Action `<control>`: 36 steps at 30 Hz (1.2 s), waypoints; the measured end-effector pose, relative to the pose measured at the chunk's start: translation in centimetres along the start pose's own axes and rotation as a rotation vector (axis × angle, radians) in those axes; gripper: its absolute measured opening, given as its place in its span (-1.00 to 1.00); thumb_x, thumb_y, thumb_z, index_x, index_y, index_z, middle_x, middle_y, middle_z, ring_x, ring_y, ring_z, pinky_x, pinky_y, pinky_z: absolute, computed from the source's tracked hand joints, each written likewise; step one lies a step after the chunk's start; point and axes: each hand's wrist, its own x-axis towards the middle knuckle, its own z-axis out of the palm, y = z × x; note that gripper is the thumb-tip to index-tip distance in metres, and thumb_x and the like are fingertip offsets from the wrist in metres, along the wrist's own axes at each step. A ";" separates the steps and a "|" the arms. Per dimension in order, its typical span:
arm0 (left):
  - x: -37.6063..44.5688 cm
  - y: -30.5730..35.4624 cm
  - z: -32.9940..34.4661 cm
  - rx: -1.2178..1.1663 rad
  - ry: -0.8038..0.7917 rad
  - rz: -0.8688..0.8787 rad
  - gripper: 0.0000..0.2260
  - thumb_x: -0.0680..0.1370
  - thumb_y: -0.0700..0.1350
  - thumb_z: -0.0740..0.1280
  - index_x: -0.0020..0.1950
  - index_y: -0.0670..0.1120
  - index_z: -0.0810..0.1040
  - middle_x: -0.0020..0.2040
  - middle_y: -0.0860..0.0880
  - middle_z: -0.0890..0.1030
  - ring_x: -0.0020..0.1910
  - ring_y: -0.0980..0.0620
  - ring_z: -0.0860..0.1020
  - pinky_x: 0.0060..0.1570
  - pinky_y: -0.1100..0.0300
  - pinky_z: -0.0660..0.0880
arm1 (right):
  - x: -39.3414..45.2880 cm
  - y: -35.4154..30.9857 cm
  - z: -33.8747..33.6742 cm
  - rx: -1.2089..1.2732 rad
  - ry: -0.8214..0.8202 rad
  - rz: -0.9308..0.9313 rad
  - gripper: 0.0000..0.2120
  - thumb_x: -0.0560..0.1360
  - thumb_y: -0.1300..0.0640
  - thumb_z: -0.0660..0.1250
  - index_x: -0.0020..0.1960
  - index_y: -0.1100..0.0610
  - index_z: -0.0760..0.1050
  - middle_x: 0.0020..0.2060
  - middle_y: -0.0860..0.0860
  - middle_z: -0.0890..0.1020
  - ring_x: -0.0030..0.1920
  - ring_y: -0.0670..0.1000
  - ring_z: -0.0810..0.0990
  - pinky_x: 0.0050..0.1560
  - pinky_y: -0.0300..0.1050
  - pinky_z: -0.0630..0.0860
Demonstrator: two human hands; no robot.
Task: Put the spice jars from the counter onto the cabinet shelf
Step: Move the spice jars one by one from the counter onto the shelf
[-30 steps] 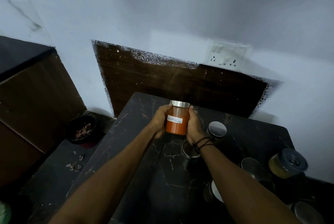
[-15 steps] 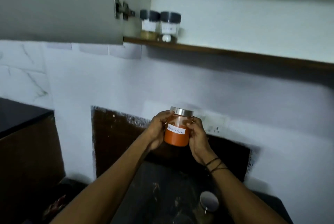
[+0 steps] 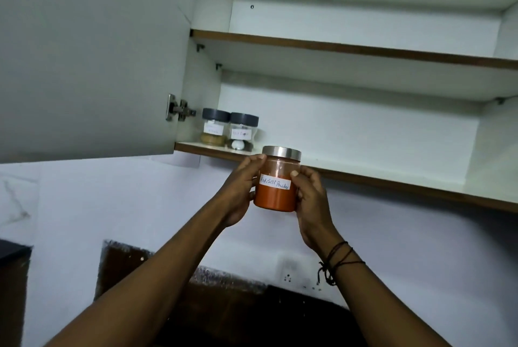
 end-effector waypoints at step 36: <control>19.9 1.8 -1.1 0.633 0.304 0.097 -0.74 0.62 -0.30 0.20 0.26 -0.19 0.56 0.20 -0.20 0.62 0.08 -0.09 0.57 0.11 0.03 0.56 | 19.6 -0.4 3.5 -0.798 -0.182 0.035 -0.72 0.47 0.28 0.34 0.18 0.24 0.53 0.10 0.23 0.63 0.09 0.22 0.60 0.19 0.09 0.54</control>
